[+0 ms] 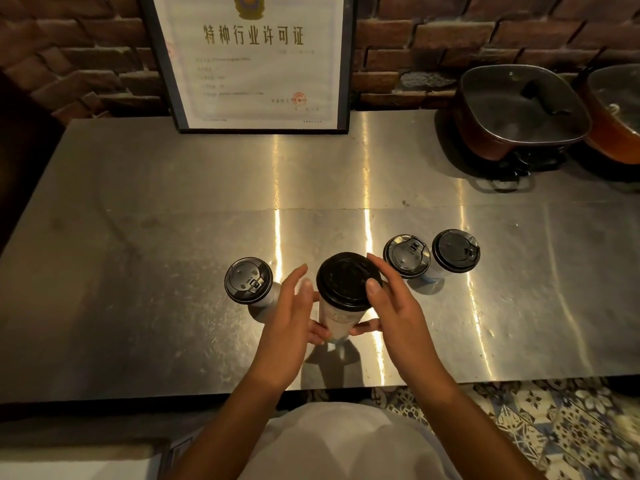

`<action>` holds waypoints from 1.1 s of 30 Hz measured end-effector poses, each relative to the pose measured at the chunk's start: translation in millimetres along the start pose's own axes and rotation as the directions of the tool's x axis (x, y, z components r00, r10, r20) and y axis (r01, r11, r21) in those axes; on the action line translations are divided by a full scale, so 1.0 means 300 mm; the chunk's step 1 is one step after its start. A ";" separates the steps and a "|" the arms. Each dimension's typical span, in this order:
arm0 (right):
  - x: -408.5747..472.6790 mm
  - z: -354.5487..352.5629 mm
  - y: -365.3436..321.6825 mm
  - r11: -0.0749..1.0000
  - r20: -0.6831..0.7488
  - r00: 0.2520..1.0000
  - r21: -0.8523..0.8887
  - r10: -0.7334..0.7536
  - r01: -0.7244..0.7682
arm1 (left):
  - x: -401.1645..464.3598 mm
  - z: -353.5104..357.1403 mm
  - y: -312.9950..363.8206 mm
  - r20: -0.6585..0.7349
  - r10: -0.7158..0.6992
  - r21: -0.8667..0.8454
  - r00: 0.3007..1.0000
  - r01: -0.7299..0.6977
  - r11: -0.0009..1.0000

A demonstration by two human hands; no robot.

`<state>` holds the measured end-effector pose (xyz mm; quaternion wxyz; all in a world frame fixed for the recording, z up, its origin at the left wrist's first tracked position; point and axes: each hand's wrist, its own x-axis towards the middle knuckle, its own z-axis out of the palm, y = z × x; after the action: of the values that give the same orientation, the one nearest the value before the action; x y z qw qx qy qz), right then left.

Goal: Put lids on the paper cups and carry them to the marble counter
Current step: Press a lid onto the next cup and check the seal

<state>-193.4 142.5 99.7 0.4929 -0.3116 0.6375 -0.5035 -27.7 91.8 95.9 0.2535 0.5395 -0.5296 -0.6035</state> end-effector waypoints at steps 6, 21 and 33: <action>0.016 0.020 0.031 1.000 0.027 1.000 -0.008 0.006 -0.005 | -0.009 0.020 -0.049 0.042 0.078 0.077 0.996 -0.081 0.994; 0.300 0.177 0.174 0.992 0.099 0.989 -0.064 0.113 -0.107 | 0.180 -0.005 -0.214 -0.221 0.071 0.097 0.973 -0.050 0.994; 0.357 0.182 0.254 0.948 0.103 0.993 -0.317 0.056 -0.020 | 0.255 -0.029 -0.267 -0.169 0.050 0.245 0.984 -0.007 0.970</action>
<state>-168.7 51.1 -6.8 0.4809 -0.4013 0.6874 -0.3677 -20.6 46.4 -5.3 0.2395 0.6094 -0.5831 -0.4808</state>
